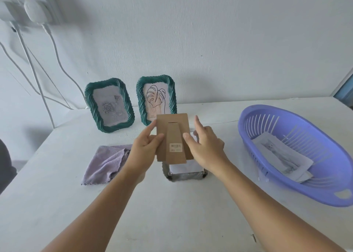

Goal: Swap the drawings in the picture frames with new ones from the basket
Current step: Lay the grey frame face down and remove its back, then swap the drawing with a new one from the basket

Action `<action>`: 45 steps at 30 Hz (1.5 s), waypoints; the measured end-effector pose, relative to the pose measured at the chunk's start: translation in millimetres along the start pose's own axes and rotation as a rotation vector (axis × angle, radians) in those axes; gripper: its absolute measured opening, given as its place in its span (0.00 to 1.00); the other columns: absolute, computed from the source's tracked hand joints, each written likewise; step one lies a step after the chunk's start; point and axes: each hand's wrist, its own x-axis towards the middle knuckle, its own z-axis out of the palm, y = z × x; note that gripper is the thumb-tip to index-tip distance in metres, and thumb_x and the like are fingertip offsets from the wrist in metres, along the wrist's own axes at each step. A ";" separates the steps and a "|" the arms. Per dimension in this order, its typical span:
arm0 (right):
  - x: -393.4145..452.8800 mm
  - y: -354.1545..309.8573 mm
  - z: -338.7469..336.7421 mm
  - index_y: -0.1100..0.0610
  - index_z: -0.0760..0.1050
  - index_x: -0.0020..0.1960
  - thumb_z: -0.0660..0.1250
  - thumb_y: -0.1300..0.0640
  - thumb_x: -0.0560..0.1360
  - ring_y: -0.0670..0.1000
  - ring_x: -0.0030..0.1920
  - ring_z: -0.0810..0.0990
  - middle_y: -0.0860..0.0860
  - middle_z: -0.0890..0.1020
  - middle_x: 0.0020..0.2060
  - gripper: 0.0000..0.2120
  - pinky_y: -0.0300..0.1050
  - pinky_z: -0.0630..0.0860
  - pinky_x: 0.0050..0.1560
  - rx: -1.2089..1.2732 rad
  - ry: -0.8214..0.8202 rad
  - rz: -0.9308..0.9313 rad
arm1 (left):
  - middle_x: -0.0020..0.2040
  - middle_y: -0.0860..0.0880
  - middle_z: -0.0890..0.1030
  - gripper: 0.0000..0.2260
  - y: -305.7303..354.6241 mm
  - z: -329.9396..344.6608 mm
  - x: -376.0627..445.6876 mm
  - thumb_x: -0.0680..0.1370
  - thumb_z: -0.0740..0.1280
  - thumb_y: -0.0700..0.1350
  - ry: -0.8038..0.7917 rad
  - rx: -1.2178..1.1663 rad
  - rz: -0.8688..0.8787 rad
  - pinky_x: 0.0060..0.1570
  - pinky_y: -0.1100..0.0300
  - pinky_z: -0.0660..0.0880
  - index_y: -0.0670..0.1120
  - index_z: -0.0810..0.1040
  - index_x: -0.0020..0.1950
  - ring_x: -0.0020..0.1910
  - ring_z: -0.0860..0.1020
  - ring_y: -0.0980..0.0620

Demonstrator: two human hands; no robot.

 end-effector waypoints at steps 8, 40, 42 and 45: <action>3.8 -0.9 15.7 0.39 0.51 0.82 0.64 0.47 0.83 0.44 0.46 0.77 0.40 0.76 0.43 0.33 0.54 0.71 0.68 0.279 -0.211 -0.093 | 0.45 0.52 0.87 0.28 -1.4 -32.8 -9.9 0.84 0.65 0.41 -0.039 0.286 -0.034 0.44 0.66 0.78 0.60 0.60 0.80 0.44 0.84 0.58; 20.2 -51.4 88.7 0.51 0.68 0.74 0.66 0.41 0.77 0.59 0.65 0.70 0.56 0.72 0.62 0.29 0.55 0.63 0.57 -0.450 -0.338 -0.292 | 0.35 0.50 0.78 0.05 6.3 -103.9 -18.6 0.77 0.65 0.45 -0.021 1.210 -0.085 0.37 0.48 0.80 0.46 0.77 0.44 0.37 0.80 0.46; 19.3 -49.1 89.5 0.51 0.69 0.73 0.66 0.40 0.78 0.59 0.66 0.69 0.57 0.71 0.63 0.28 0.55 0.63 0.57 -0.458 -0.334 -0.300 | 0.39 0.49 0.81 0.06 8.9 -101.9 -18.6 0.78 0.66 0.45 -0.053 1.228 -0.095 0.40 0.49 0.81 0.44 0.78 0.44 0.38 0.81 0.46; 17.7 -44.3 86.2 0.50 0.68 0.74 0.66 0.40 0.78 0.57 0.64 0.71 0.55 0.72 0.59 0.28 0.57 0.64 0.61 -0.395 -0.290 -0.313 | 0.41 0.50 0.83 0.03 10.3 -101.7 -18.1 0.78 0.68 0.45 -0.019 1.186 -0.088 0.44 0.51 0.81 0.47 0.80 0.46 0.42 0.82 0.46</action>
